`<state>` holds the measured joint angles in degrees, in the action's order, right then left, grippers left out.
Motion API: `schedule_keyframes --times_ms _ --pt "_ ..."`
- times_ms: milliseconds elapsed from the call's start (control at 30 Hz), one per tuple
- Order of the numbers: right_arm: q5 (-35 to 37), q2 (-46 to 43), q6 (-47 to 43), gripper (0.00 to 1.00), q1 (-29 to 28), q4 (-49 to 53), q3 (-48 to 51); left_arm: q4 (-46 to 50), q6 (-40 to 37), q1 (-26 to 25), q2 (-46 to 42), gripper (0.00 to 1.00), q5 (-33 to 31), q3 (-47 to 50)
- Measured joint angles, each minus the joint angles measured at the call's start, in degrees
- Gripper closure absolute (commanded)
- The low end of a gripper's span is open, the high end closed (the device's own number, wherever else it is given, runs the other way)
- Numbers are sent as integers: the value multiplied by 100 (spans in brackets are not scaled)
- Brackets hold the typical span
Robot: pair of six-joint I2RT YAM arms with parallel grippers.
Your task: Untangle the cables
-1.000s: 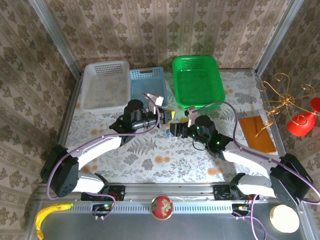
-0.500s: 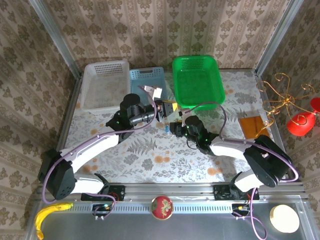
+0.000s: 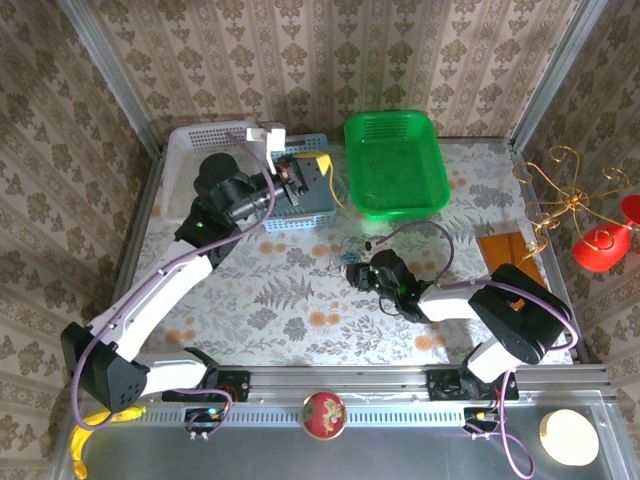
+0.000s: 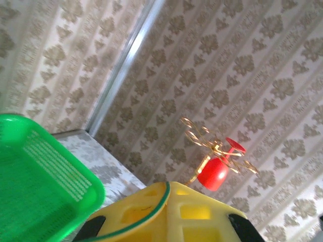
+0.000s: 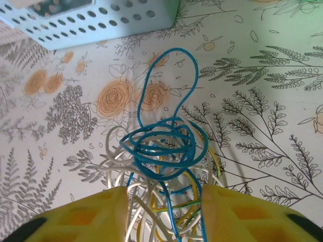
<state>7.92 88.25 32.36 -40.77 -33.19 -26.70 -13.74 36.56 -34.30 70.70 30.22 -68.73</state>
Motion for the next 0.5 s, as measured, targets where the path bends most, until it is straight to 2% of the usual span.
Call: schedule_keyframes --times_ms 100,200,333,500 --pt "13 -345 35 36 -2 195 4 297 -61 476 -48 100 -11 -81" --pt "37 -883 55 32 -2 531 0 575 -155 1178 -39 100 -17 -107" --pt "50 -1633 61 30 -2 1086 -118 839 -330 2065 122 100 -33 -125" --pt "52 -2201 63 30 -2 1893 -424 1084 -680 2787 750 100 -111 -407"
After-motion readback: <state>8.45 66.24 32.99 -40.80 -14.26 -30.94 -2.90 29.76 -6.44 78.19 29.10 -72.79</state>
